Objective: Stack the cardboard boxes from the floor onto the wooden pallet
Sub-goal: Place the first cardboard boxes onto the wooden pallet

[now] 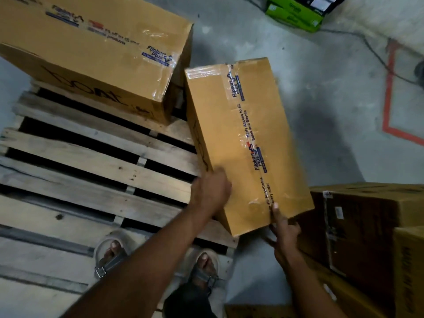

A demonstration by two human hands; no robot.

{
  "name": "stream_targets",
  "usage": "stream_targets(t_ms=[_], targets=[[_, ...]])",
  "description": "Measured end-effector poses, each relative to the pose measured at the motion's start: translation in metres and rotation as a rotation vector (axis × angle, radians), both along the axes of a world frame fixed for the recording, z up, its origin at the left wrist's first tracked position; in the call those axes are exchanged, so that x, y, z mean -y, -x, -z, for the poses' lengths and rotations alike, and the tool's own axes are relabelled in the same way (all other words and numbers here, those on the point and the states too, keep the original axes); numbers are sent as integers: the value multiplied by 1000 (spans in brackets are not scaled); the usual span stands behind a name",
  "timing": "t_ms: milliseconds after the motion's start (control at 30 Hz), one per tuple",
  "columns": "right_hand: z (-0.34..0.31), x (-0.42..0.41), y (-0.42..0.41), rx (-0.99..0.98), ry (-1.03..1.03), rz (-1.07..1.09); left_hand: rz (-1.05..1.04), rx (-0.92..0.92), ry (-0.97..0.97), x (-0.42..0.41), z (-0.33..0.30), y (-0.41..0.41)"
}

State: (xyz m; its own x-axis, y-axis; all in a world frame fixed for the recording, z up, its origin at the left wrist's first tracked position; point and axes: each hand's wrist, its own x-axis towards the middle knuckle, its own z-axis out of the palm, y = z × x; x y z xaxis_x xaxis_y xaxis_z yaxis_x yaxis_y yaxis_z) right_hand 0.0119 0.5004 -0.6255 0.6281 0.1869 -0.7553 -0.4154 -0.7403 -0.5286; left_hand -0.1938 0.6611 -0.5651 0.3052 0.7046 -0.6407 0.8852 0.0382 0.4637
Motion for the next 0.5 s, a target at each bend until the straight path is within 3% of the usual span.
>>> stream_targets(t_ms=[67, 167, 300, 367, 500], targets=[[2, 0, 19, -24, -86, -54, -195, 87, -276, -75, 5, 3], [19, 3, 30, 75, -218, -40, -124, -50, -426, -180, 23, 25], [35, -1, -10, 267, -321, -54, 114, -203, -347, -256, 25, 60], [33, -14, -47, 407, -268, -135, 225, -221, -255, -268, 28, 68], [20, -61, -124, 379, -96, -200, 337, -281, -206, -248, 40, 66]])
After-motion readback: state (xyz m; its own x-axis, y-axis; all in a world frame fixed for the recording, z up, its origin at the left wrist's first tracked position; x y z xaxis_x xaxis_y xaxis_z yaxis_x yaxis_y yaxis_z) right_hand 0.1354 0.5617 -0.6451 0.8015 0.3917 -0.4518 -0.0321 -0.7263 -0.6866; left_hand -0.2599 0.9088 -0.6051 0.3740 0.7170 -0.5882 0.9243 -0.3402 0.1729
